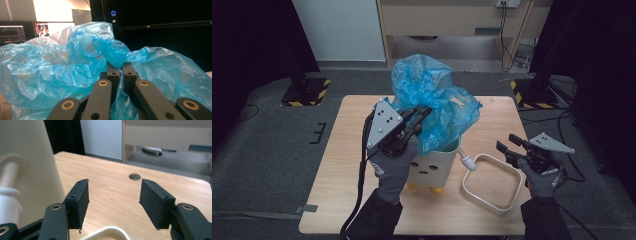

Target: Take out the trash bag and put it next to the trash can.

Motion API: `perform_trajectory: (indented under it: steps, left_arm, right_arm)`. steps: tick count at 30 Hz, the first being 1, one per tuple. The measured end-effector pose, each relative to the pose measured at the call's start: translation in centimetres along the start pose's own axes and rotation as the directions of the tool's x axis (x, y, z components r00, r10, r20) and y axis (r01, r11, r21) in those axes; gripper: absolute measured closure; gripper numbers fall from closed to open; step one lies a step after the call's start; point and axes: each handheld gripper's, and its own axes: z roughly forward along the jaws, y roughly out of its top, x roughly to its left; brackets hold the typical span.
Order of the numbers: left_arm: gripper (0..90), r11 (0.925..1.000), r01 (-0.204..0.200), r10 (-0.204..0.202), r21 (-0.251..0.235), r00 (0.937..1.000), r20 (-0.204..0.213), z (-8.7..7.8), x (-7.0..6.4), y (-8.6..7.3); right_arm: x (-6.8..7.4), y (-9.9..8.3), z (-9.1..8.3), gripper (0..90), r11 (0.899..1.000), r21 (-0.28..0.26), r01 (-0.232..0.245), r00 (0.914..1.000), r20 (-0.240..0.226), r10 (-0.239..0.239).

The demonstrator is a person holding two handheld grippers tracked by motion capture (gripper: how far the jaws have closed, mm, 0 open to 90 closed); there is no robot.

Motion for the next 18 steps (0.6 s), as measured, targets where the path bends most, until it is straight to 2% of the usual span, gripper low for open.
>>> perform_trajectory:
  steps: [2, 9, 18]
  left_arm:
    - [87.2, 1.0000, 0.001, -0.001, -0.007, 1.0000, -0.002, -0.2, 0.1, 0.2]
    - [87.1, 0.9996, -0.003, 0.002, -0.028, 0.9999, -0.012, -0.9, 0.5, 0.9]
    - [87.1, 0.9968, -0.016, 0.013, -0.079, 0.9991, -0.040, -2.4, 1.3, 2.7]
  right_arm:
    - [-0.4, -0.9, 0.1, 39.8, 1.000, 0.023, -0.003, 0.9999, 0.013, 0.003]
    - [-1.3, -2.7, 0.5, 38.5, 0.998, 0.051, -0.028, 0.9988, 0.040, 0.026]
    - [-1.7, -4.2, 1.0, 38.4, 0.995, 0.085, -0.048, 0.9974, 0.058, 0.043]
